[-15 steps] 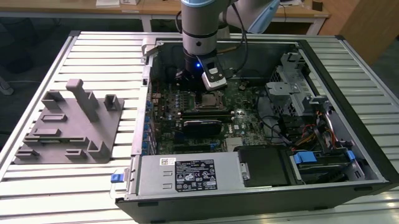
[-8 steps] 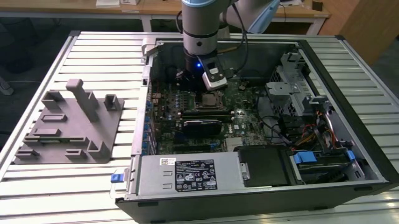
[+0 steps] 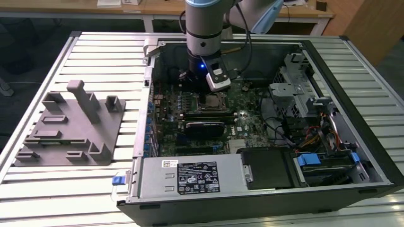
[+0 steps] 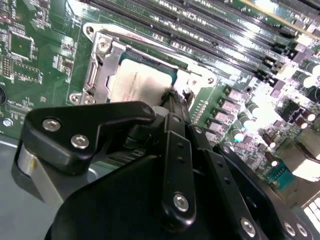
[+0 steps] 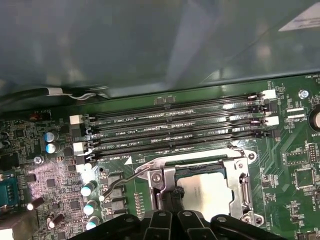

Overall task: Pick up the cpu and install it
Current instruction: 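Close the cpu cover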

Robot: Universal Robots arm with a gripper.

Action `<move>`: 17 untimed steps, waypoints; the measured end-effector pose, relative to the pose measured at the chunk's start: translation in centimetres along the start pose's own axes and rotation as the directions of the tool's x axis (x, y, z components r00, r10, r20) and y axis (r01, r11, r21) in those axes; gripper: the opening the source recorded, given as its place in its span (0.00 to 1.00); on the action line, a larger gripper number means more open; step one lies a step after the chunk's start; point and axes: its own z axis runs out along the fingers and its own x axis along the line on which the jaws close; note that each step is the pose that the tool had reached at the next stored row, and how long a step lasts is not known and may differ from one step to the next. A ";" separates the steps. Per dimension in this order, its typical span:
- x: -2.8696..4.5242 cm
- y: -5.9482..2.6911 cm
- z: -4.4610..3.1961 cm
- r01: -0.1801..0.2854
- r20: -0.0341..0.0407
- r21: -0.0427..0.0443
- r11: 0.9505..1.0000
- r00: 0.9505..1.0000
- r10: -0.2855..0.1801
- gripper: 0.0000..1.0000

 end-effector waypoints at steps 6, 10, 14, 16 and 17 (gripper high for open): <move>-0.03 0.01 -0.21 0.000 0.000 0.000 1.000 1.000 0.000 0.11; -0.05 0.00 -0.82 0.000 0.000 0.000 1.000 1.000 0.000 0.11; -0.07 0.00 -1.34 0.001 0.000 -0.001 1.000 1.000 -0.001 0.11; -0.08 0.00 -1.69 0.002 0.000 -0.001 1.000 1.000 -0.002 0.11; -0.08 0.00 -1.87 0.002 0.000 -0.001 1.000 1.000 -0.002 0.11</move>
